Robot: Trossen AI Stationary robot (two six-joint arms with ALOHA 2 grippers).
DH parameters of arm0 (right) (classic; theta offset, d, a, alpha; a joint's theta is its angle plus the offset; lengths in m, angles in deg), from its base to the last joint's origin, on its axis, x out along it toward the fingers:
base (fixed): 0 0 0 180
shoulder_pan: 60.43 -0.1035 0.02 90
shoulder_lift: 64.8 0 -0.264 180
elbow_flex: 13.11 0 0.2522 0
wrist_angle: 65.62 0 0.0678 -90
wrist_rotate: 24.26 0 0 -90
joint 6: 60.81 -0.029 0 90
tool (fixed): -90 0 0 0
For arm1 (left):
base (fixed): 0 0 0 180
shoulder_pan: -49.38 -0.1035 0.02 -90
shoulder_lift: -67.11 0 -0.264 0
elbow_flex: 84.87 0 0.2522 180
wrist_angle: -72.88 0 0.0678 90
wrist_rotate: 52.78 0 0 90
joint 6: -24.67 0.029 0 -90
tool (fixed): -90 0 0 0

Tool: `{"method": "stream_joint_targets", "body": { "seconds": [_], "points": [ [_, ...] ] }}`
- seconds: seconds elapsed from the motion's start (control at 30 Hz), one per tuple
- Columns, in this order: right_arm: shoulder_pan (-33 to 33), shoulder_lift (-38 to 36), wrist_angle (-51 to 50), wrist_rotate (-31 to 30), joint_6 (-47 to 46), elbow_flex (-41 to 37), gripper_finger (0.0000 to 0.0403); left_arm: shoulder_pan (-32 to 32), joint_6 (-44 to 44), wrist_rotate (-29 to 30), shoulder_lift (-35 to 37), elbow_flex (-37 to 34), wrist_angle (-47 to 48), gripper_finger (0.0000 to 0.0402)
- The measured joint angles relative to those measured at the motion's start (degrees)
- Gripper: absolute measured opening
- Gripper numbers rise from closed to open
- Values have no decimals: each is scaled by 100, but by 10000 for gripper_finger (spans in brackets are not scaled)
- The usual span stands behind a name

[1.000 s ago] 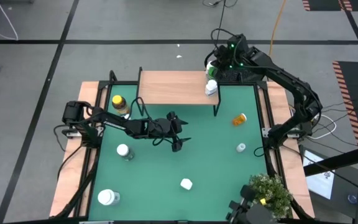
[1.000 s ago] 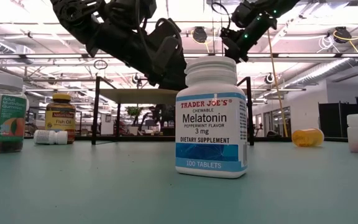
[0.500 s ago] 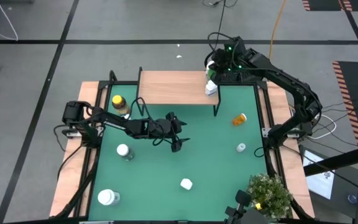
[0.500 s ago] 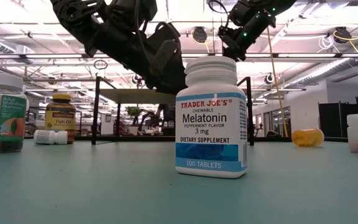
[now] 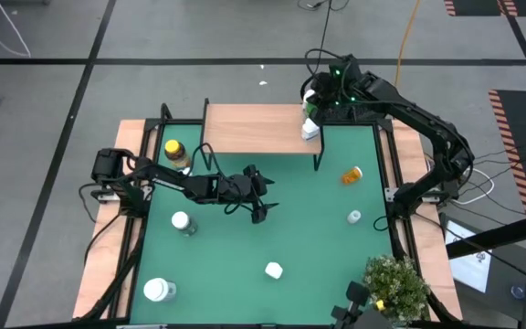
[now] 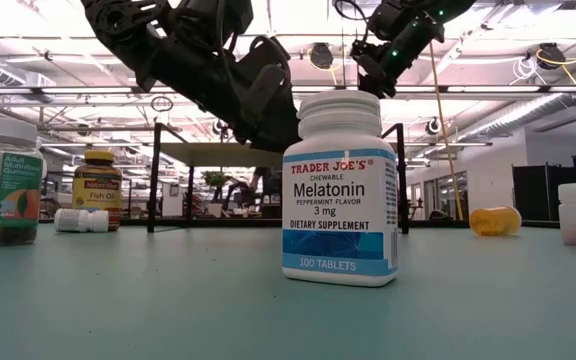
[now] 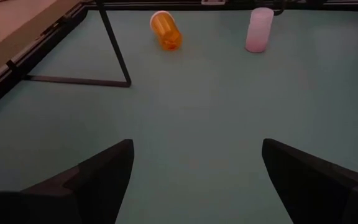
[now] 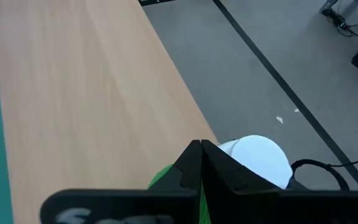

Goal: Pick and place medicine bottles onto shelf by color
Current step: Adjust the medicine bottles on the shelf

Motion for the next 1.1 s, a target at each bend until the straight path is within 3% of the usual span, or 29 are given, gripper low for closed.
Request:
{"method": "stream_joint_targets", "body": {
  "seconds": [0.4, 0.63, 0.87, 1.1],
  "points": [
    [-68, -519, 71, -8, -5, -107, 0, 0, 4, -2, 0, 0, -2, 356],
    [-460, -748, -644, 0, 83, -110, 0, -2, 4, -4, 0, 0, -2, 356],
    [-982, -1103, -177, -32, 107, -846, 0, -1, -37, -4, 0, 0, 0, 356],
    [-1085, -1444, 563, -1036, 102, -1561, 0, 22, -99, -7, 0, 0, 7, 356]
  ]
}}
